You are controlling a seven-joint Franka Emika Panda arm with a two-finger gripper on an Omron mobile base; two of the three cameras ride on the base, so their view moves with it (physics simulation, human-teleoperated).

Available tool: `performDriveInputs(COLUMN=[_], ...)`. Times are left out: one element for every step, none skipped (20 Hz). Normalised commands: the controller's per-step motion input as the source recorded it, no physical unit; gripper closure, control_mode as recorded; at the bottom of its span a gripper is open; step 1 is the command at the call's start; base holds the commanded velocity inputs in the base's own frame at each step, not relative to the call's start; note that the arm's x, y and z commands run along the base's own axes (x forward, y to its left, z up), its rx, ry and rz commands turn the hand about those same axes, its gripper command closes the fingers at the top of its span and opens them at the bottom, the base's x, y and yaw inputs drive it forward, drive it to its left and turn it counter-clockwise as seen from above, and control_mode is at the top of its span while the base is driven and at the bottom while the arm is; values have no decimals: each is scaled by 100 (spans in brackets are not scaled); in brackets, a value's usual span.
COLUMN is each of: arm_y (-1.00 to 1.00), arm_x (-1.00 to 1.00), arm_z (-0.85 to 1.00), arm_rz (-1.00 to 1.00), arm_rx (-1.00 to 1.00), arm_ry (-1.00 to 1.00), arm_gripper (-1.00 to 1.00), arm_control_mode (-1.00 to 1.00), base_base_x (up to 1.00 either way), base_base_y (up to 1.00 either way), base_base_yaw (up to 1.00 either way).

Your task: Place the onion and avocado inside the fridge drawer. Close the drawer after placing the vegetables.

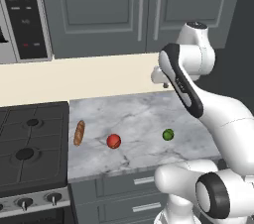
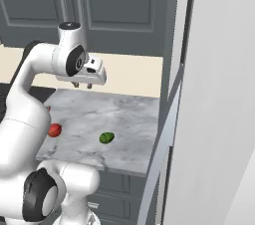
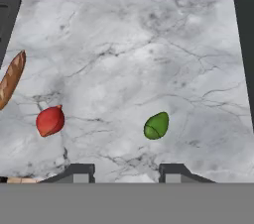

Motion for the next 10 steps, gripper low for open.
performDriveInputs(arm_y=[0,0,0,0,-4,-39,-40,-34,-43,-34], arm_x=[0,-2,-21,-33,-44,-44,-21,-13,-16,0], arm_z=[-18,-21,-47,-58,-57,-76,-86,-86,-89,-92], arm_rz=[0,0,0,-6,-18,-34,-43,-49,-51,-48], arm_rx=[-5,-1,-4,-1,0,1,0,1,4,1], arm_ry=[0,0,0,0,0,5,12,17,18,32], arm_gripper=[-100,-100,-100,-100,-100,-100,-100,-100,-100,-100], arm_control_mode=[-100,-100,-100,-100,-100,-100,-100,-100,-100,-100], base_base_x=[0,0,0,0,0,0,0,0,0,0], base_base_y=[0,0,0,0,0,0,0,0,0,0], base_base_yaw=[0,0,0,0,0,0,0,0,0,0])
